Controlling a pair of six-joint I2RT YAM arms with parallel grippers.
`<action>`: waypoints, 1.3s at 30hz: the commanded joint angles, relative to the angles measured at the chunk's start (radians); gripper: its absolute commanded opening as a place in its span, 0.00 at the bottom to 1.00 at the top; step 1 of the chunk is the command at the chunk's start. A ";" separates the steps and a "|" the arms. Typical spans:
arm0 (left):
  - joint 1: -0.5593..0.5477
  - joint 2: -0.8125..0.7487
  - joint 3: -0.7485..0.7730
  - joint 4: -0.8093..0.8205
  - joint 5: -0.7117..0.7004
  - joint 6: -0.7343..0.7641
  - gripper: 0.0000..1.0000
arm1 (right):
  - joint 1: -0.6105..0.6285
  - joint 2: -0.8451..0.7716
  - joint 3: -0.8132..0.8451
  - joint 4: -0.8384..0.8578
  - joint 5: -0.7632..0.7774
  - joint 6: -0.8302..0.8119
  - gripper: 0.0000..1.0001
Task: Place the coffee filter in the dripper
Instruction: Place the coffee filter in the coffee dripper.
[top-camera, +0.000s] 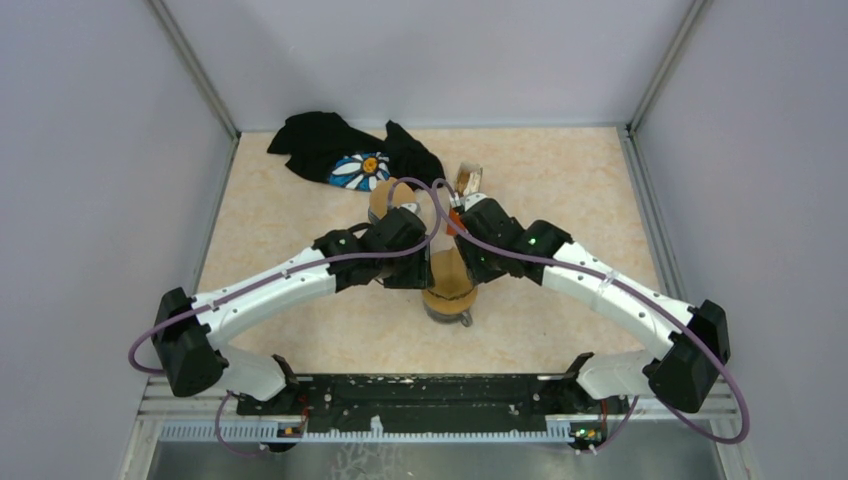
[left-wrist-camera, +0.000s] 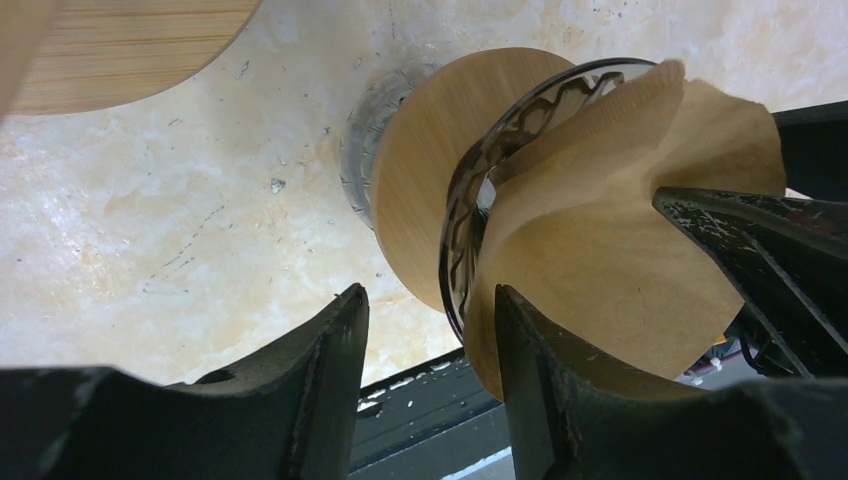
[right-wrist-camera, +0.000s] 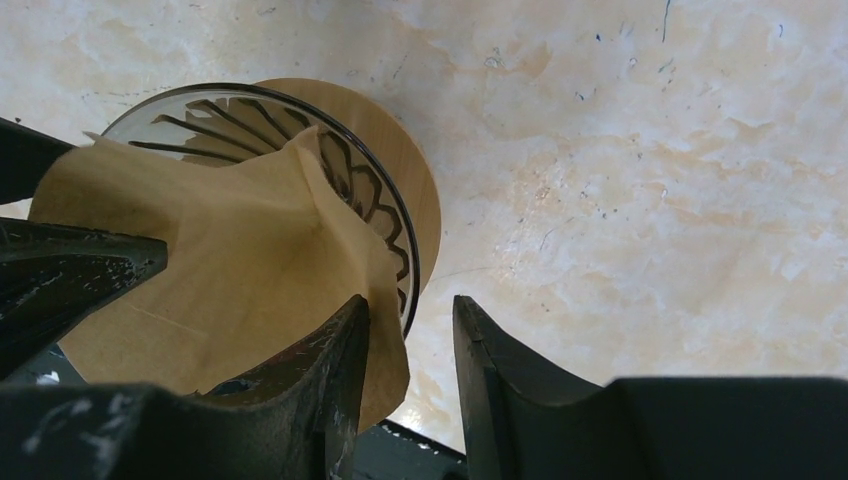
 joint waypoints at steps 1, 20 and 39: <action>0.004 -0.018 -0.012 0.027 -0.011 -0.006 0.56 | -0.004 -0.030 -0.012 0.055 0.012 -0.004 0.37; 0.004 -0.039 -0.046 0.057 -0.014 -0.014 0.59 | -0.004 -0.048 -0.043 0.092 -0.009 -0.007 0.38; 0.004 -0.068 -0.041 0.090 0.006 -0.012 0.65 | -0.004 -0.112 -0.008 0.092 -0.027 0.008 0.52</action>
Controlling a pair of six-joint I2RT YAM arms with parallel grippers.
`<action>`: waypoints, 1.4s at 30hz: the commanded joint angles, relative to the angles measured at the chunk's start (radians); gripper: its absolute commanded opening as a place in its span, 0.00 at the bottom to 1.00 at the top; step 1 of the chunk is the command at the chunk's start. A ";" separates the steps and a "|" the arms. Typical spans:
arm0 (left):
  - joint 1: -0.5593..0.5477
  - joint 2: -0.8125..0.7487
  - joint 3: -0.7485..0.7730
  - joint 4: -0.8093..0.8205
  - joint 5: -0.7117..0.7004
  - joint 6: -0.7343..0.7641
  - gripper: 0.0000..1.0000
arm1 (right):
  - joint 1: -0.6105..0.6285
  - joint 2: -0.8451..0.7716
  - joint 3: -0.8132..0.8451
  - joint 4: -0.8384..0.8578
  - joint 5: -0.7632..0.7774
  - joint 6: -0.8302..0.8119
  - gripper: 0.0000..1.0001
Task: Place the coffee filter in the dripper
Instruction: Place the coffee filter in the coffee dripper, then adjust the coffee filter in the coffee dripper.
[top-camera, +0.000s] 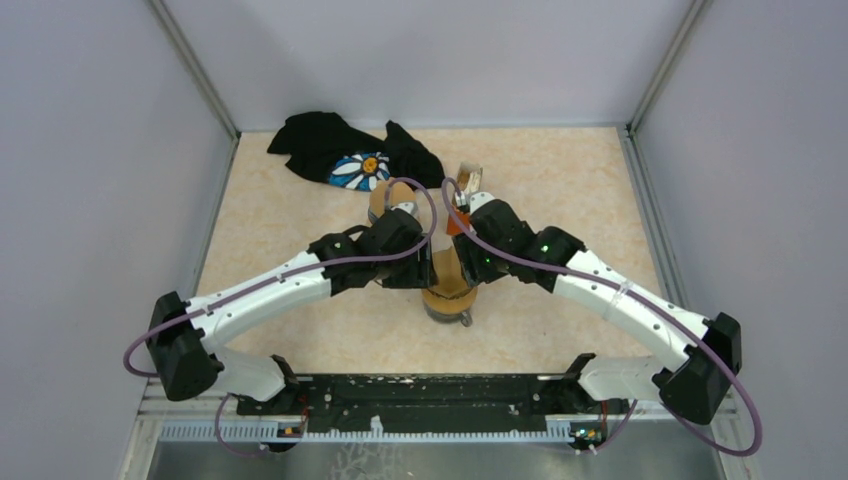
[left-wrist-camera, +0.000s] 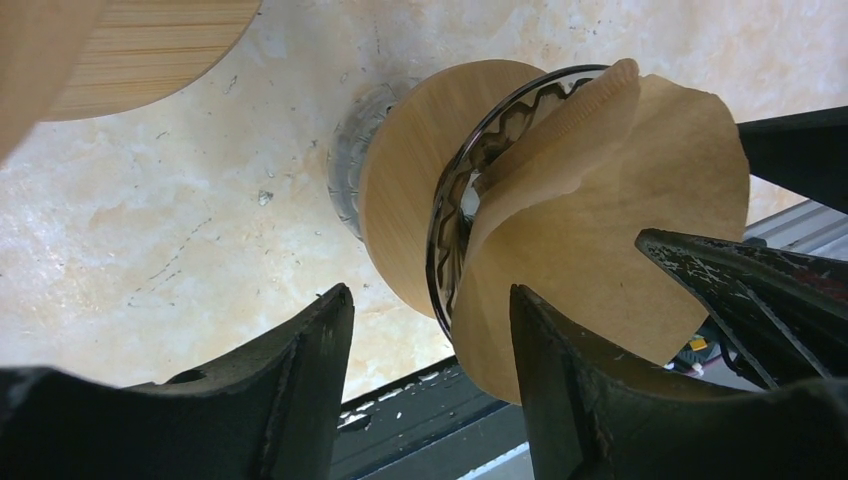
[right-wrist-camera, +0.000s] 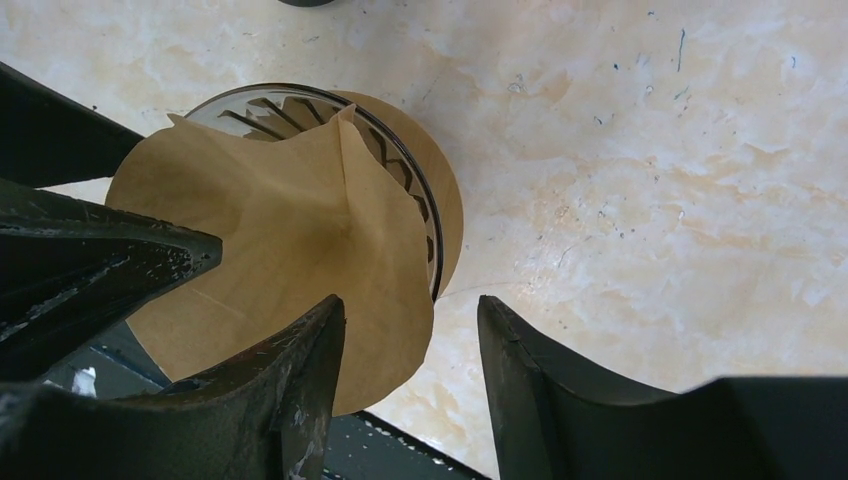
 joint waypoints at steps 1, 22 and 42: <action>0.004 -0.042 -0.004 0.038 0.009 -0.001 0.66 | -0.004 -0.041 0.038 0.031 0.006 0.008 0.53; 0.021 -0.265 -0.048 0.121 -0.165 0.118 0.91 | -0.005 -0.242 0.030 0.059 0.235 0.008 0.76; 0.415 -0.574 -0.239 0.228 -0.289 0.338 0.99 | -0.005 -0.487 -0.075 0.095 0.684 -0.068 0.99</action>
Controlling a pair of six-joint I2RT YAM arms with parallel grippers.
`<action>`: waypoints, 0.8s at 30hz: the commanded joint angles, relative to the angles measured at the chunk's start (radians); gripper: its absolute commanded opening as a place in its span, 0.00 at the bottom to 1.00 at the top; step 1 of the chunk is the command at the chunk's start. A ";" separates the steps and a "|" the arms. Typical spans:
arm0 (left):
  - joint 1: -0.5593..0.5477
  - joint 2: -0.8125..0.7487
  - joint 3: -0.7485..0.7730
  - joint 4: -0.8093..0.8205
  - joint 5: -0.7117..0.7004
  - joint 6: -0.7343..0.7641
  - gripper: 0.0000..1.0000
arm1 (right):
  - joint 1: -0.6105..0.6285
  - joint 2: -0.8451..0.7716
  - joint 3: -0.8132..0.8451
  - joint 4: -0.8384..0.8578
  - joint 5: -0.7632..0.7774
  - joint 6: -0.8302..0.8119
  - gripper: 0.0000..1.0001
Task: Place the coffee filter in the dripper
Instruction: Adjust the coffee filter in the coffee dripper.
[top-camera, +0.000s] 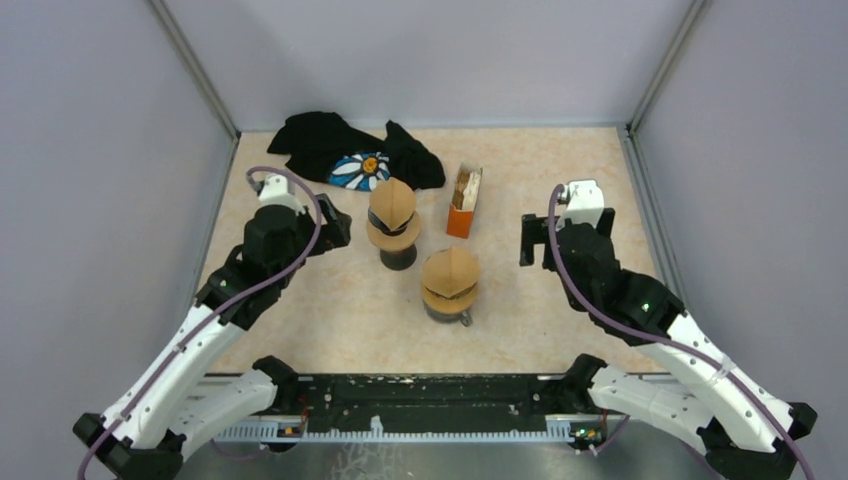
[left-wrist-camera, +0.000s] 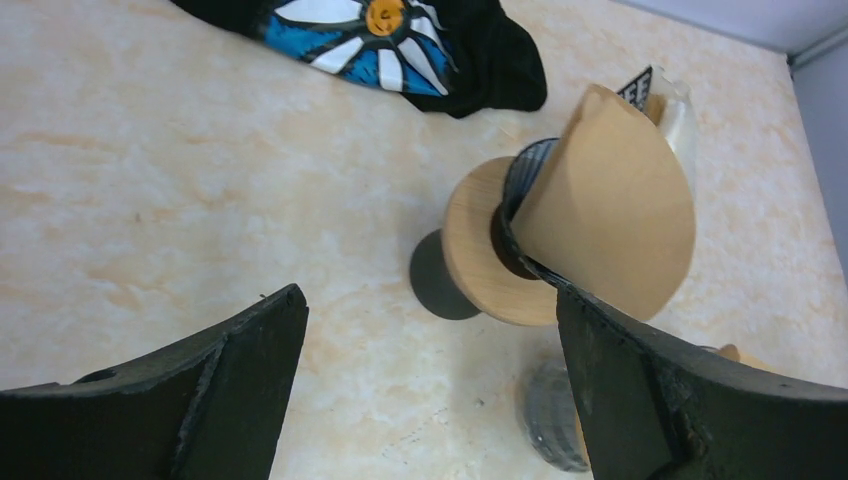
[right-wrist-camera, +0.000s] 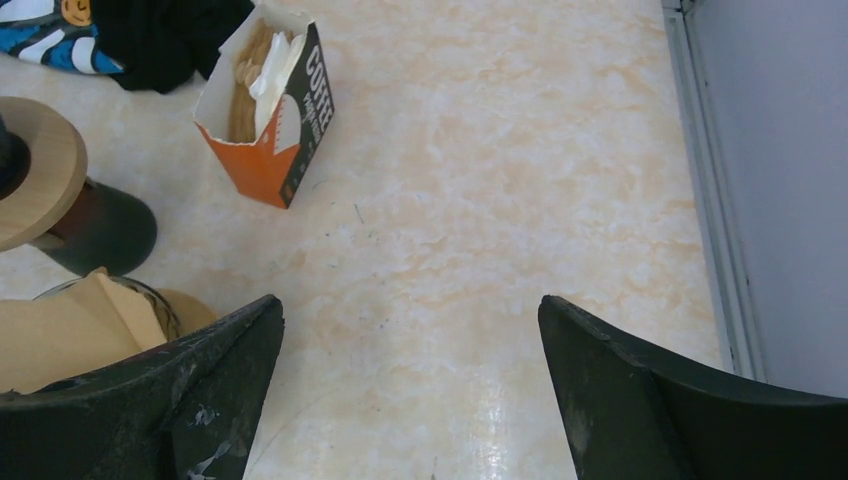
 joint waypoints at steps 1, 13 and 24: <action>0.065 -0.086 -0.076 0.096 -0.017 0.067 0.99 | -0.004 -0.045 -0.019 0.075 0.085 -0.020 0.99; 0.084 0.079 0.045 0.172 0.145 0.086 0.99 | -0.004 0.210 0.127 0.249 -0.135 -0.073 0.98; 0.137 0.216 0.101 0.219 0.286 0.083 0.99 | -0.065 0.553 0.338 0.371 -0.410 -0.086 0.95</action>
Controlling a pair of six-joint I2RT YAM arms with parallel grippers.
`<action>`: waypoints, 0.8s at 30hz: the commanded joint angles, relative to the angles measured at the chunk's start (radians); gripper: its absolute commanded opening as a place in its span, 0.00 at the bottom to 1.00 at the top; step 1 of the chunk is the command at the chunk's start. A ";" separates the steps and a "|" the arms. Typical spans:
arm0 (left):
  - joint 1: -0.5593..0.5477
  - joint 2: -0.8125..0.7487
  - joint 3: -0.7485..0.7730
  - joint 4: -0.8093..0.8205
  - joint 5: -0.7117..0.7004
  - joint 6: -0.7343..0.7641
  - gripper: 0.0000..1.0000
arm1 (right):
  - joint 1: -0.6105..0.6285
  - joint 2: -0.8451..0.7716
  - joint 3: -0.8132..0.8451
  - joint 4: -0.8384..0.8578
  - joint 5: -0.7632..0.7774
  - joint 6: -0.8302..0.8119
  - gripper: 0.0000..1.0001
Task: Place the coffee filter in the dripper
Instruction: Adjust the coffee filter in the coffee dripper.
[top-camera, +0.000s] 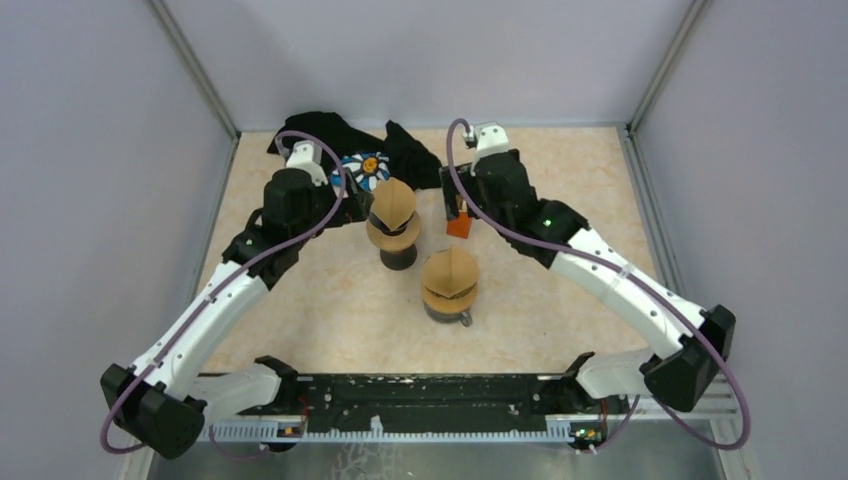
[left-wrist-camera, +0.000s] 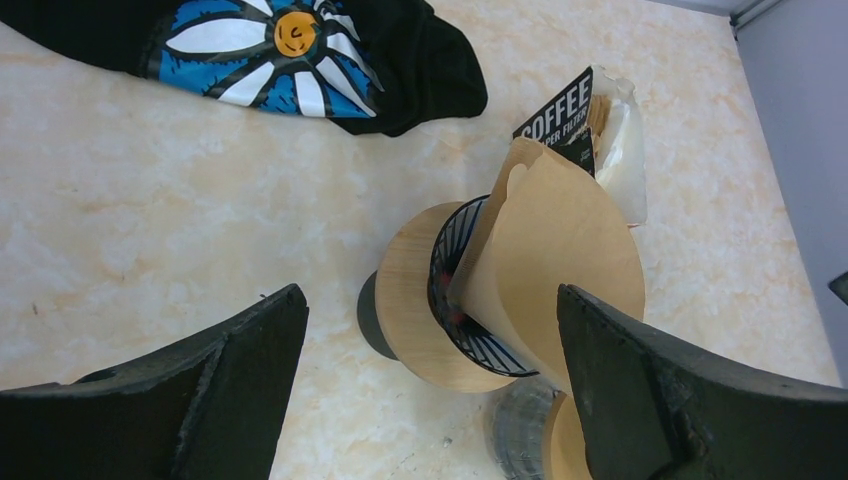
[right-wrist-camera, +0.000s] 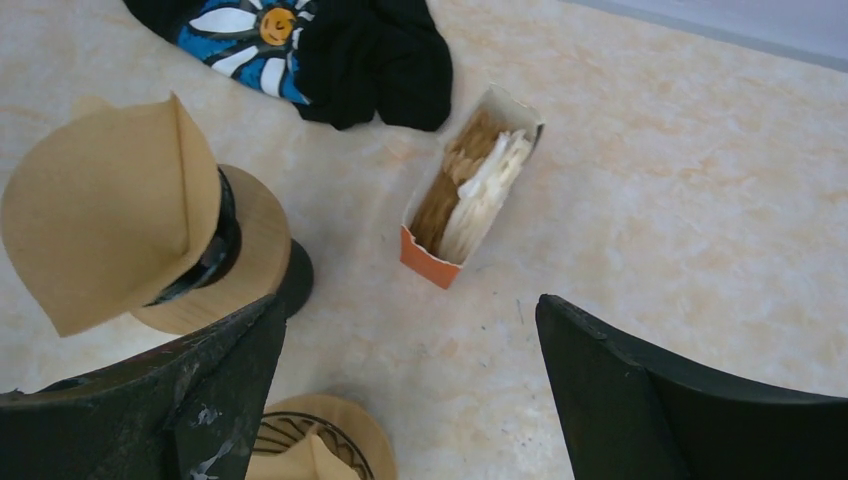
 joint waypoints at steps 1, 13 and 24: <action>0.019 0.028 0.031 0.051 0.078 0.000 0.99 | -0.019 0.084 0.108 0.117 -0.162 -0.006 0.95; 0.075 0.069 -0.040 0.075 0.119 -0.031 0.99 | -0.031 0.303 0.212 0.181 -0.316 0.024 0.93; 0.090 0.081 -0.097 0.078 0.154 -0.044 0.99 | -0.040 0.364 0.196 0.192 -0.345 0.025 0.92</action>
